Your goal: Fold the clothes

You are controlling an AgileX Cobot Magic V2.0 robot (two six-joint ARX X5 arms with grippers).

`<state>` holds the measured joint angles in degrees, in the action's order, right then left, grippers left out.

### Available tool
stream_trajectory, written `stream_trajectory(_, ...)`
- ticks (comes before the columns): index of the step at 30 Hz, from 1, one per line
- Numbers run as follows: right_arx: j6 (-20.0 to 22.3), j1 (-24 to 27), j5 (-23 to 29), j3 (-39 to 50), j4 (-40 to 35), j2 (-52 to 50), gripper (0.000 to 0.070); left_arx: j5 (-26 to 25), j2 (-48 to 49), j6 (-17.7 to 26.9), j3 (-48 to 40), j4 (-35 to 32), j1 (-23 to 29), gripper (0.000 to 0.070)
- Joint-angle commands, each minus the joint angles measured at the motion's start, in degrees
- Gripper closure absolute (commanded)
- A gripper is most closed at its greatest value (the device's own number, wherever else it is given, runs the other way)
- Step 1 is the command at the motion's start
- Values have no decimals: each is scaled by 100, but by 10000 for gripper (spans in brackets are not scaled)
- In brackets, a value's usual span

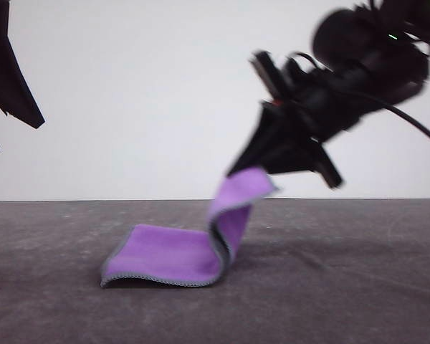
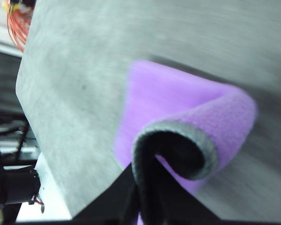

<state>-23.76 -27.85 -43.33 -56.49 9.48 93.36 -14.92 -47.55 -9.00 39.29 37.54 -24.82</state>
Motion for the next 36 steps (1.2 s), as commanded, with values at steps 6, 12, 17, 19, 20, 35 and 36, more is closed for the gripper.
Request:
stream_trajectory(6,-171,-611,118,-670,-75,711,700,-9,-31,103,61,-26,-22,310)
stream_trajectory(12,-320,-986,140,-921,-238,1204,697,-9,-31,103,61,-28,-22,310)
stream_trajectory(17,-446,-1134,50,-921,-300,1289,390,-10,-31,103,61,-27,-22,310)
stream_trajectory(19,-538,-1136,-172,-921,-296,1215,351,-10,-31,103,61,-27,-22,310)
stream_trajectory(20,-574,-1118,-294,-921,-283,1158,351,-11,-31,103,61,-27,-22,310)
stream_trajectory(35,1854,-738,1844,-733,1970,-782,352,-11,-31,103,61,-26,-22,310)
stream_trajectory(36,1878,-681,1913,-622,1940,-940,352,-11,-31,101,61,-26,-22,310)
